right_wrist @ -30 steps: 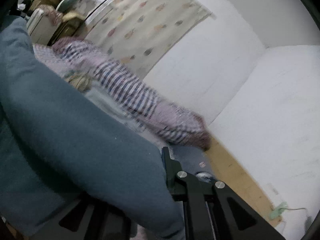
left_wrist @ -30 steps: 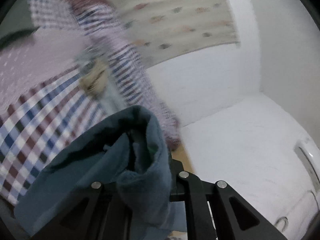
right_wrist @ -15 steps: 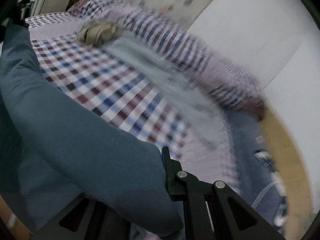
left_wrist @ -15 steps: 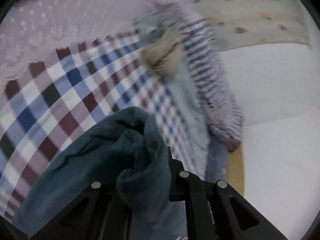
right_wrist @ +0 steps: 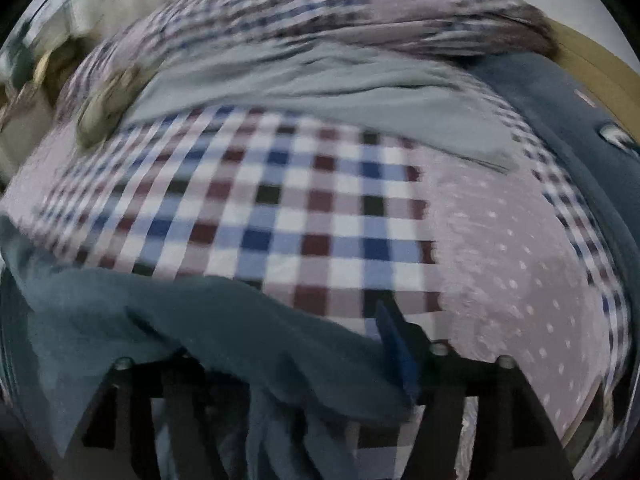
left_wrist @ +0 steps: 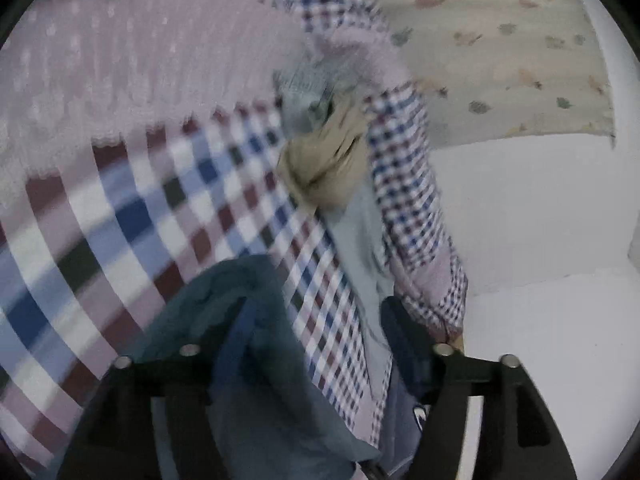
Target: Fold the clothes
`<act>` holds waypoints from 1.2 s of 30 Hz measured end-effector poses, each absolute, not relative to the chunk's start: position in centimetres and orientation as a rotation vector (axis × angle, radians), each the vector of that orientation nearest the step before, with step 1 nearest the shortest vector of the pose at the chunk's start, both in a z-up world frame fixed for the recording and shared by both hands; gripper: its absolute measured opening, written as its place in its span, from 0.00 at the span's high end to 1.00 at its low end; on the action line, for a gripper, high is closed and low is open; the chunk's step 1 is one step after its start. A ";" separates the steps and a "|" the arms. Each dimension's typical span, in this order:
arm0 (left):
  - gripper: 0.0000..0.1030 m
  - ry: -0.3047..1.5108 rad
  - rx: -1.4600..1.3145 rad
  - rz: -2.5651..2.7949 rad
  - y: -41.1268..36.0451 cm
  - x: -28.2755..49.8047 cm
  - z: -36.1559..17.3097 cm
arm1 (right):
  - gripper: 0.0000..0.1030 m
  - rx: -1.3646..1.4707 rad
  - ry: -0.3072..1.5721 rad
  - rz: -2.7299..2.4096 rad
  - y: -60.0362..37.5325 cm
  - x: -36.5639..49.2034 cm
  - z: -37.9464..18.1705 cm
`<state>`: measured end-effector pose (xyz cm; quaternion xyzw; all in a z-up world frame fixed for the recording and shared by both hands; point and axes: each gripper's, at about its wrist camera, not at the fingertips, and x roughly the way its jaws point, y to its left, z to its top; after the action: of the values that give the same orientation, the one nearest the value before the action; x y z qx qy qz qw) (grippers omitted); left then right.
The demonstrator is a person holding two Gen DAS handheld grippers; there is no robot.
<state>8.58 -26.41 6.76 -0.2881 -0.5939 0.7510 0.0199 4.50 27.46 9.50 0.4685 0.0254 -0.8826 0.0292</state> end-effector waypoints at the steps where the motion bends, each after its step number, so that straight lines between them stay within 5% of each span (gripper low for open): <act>1: 0.30 -1.842 -0.871 2.338 -26.8 9.1 7.1 | 0.27 1.433 0.062 -2.777 27.9 4.6 10.0; 9: 0.30 -1.661 -0.903 2.475 -28.4 13.8 7.7 | 0.26 1.367 -0.025 -3.061 31.5 6.6 14.3; 16: 0.26 -1.432 -0.942 2.575 -26.8 19.6 6.8 | 0.26 1.356 -0.332 -2.788 33.3 14.7 13.6; 20: 0.26 -1.303 -0.963 2.611 -24.9 23.1 6.1 | 0.26 1.351 -0.291 -2.712 32.5 20.2 11.4; 23: 0.26 -1.244 -0.990 2.610 -23.6 24.8 5.7 | 0.37 1.373 -0.266 -2.712 32.1 23.1 9.6; 30: 0.26 -1.168 -1.010 2.629 -21.6 27.4 5.3 | 0.37 1.386 -0.191 -2.715 31.2 25.2 7.6; 36: 0.26 -1.140 -1.099 2.630 -21.4 27.3 4.2 | 0.67 1.388 -0.062 -2.763 30.4 25.3 6.7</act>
<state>27.28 -21.43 4.17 -0.3577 -0.3712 0.8561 0.0357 25.25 30.38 6.75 0.4488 -0.0201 -0.8931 0.0245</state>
